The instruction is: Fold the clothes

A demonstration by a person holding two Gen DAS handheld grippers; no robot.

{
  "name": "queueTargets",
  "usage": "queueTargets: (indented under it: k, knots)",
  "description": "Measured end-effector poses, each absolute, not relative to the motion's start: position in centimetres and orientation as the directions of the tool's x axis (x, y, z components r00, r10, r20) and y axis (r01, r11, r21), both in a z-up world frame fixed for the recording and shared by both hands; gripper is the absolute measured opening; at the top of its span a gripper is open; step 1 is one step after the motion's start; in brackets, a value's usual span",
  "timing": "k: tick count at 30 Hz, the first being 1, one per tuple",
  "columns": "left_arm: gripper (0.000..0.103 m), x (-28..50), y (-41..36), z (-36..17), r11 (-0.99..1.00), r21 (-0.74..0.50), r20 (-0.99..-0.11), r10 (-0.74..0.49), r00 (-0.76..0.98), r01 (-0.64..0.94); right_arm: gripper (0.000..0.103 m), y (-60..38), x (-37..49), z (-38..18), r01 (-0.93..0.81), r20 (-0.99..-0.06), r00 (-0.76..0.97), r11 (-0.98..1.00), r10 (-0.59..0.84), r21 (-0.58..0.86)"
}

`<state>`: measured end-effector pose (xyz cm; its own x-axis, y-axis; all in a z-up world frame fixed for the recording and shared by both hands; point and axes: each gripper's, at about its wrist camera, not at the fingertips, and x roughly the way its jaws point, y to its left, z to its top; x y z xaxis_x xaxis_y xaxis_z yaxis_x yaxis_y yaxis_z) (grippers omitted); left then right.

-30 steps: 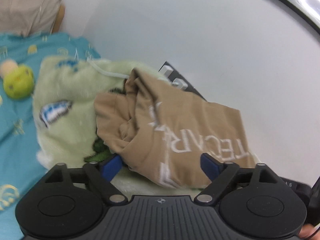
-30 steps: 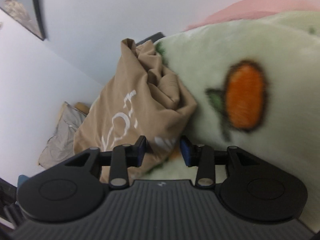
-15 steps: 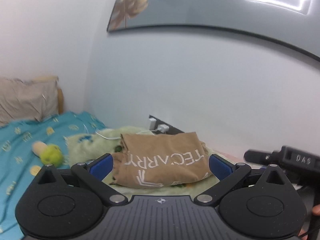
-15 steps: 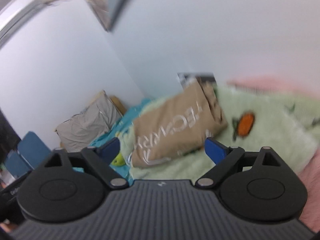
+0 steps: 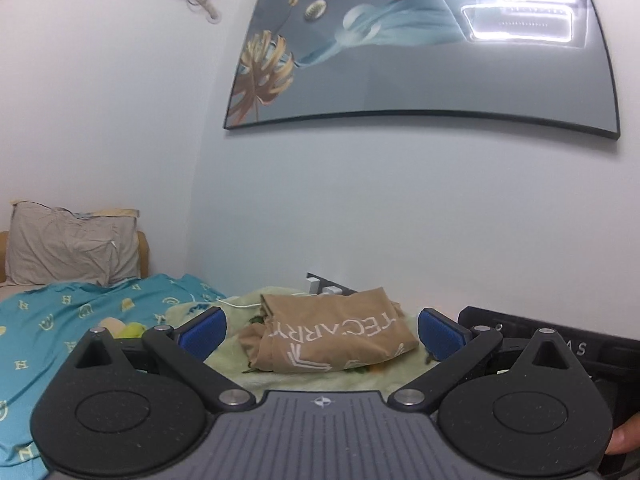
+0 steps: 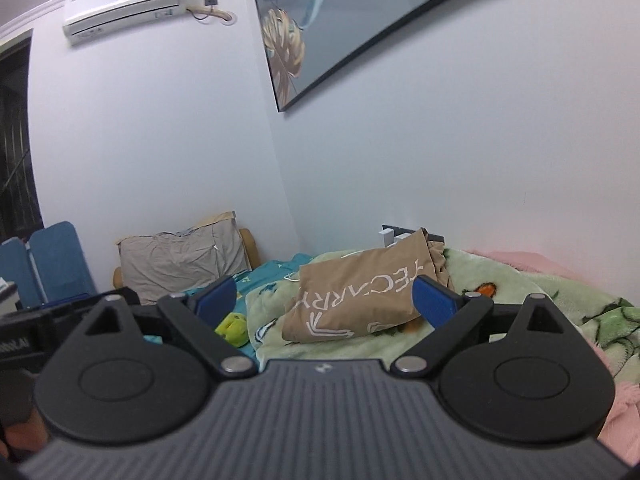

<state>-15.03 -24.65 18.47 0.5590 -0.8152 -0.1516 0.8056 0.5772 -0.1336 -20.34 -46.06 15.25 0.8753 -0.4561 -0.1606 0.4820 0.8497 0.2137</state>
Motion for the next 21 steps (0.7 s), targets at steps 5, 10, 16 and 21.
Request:
queueTargets:
  k: [5,10,16,21]
  knots:
    - [0.103,-15.6,-23.0,17.4,0.609,-0.117,-0.139,-0.792,0.594,0.785,0.096,-44.3,-20.3,14.2,0.489,-0.138,0.871,0.853,-0.471,0.181]
    - [0.103,-15.4,-21.8,16.3,0.621,-0.111,-0.139,-0.783,0.606,0.776,0.096,-42.6,-20.3,13.3,0.497,-0.114,0.867,0.855,-0.485,0.147]
    - [0.103,-14.8,-20.8,14.9,0.647,-0.101,-0.139,-0.762,0.633,0.756,0.096,-41.3,-19.9,12.4,0.500,-0.088,0.866,0.858,-0.493,0.115]
    - [0.103,-15.0,-19.8,14.4,0.640,-0.071,-0.114,-0.768,0.631,0.765,0.096,-40.8,-19.2,11.8,0.498,-0.090,0.866,0.862,-0.491,0.097]
